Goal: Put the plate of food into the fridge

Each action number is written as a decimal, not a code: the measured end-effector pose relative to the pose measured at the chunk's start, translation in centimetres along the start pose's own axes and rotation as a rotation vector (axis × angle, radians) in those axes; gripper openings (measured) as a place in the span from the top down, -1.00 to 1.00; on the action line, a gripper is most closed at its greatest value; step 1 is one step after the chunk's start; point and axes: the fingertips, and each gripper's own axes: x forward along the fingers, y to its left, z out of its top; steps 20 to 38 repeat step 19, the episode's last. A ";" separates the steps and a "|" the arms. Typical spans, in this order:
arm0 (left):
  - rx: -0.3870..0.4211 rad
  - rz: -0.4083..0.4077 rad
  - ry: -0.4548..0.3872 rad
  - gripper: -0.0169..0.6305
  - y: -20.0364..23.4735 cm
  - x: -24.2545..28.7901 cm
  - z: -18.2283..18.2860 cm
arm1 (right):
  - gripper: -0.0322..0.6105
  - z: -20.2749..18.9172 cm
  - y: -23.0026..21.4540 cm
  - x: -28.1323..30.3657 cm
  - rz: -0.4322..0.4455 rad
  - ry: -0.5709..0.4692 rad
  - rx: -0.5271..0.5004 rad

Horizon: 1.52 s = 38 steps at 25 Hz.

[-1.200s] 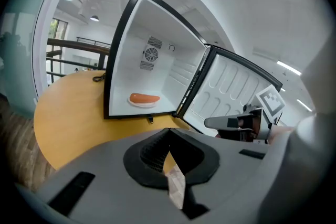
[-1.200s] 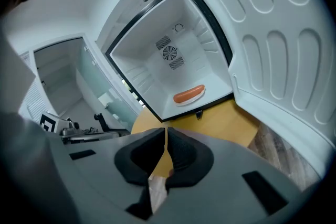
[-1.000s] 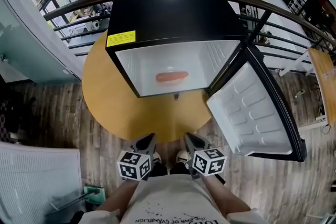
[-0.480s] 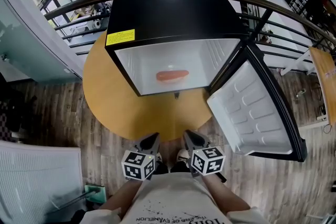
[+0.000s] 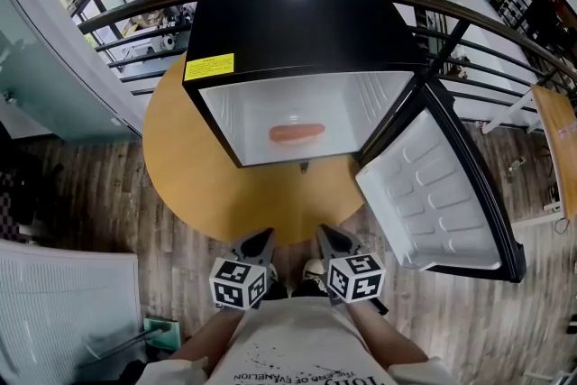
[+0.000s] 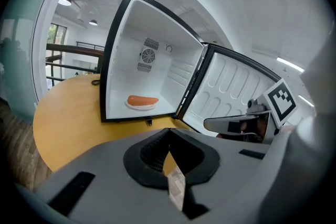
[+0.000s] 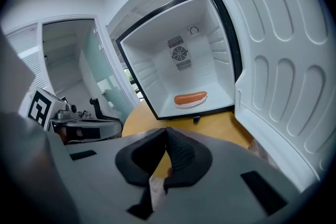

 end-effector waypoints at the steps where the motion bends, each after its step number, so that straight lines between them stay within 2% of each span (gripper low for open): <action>1: -0.001 0.000 0.000 0.88 0.0 0.0 0.0 | 0.82 0.0 0.0 0.0 0.000 0.000 0.001; 38: -0.003 -0.003 0.004 0.88 0.4 0.3 0.5 | 0.82 0.5 0.0 0.7 0.010 0.003 -0.002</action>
